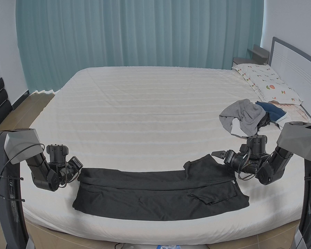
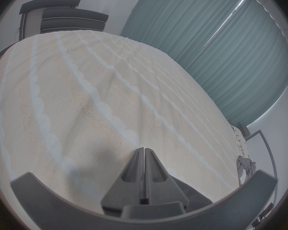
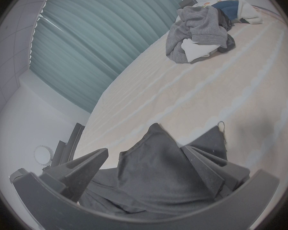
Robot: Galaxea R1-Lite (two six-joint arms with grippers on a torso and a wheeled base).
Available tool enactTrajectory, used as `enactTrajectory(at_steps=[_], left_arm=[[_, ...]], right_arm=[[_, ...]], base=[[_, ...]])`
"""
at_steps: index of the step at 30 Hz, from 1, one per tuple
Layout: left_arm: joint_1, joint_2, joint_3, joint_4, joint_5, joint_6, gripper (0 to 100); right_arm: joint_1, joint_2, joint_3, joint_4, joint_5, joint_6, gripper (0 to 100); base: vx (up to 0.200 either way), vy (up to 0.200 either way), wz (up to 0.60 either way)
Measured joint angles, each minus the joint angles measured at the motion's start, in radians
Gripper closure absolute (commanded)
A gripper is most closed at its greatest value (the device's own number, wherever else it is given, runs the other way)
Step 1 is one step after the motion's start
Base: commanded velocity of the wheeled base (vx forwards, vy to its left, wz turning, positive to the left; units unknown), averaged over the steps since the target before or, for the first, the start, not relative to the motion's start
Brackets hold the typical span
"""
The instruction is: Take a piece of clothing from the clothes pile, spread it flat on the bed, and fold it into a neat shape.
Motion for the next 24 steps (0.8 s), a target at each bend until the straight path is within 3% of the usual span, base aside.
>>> enactTrajectory(at_steps=[7,8,24], left_arm=[[-0.002,0.000,0.001,0.000,0.000,0.001,100],[-0.002,0.000,0.001,0.000,0.000,0.001,100],[-0.002,0.000,0.001,0.000,0.000,0.001,100]], right_arm=[[0.000,0.040,-0.051,0.049,-0.001,-0.033,0],[0.001,0.044,-0.050,0.050,-0.001,-0.036,100],[-0.013,0.037,0.024,0.047,0.000,-0.091,100]], base=[[0.000,0.000,0.00],[0.000,0.000,0.00],[0.000,0.000,0.00]])
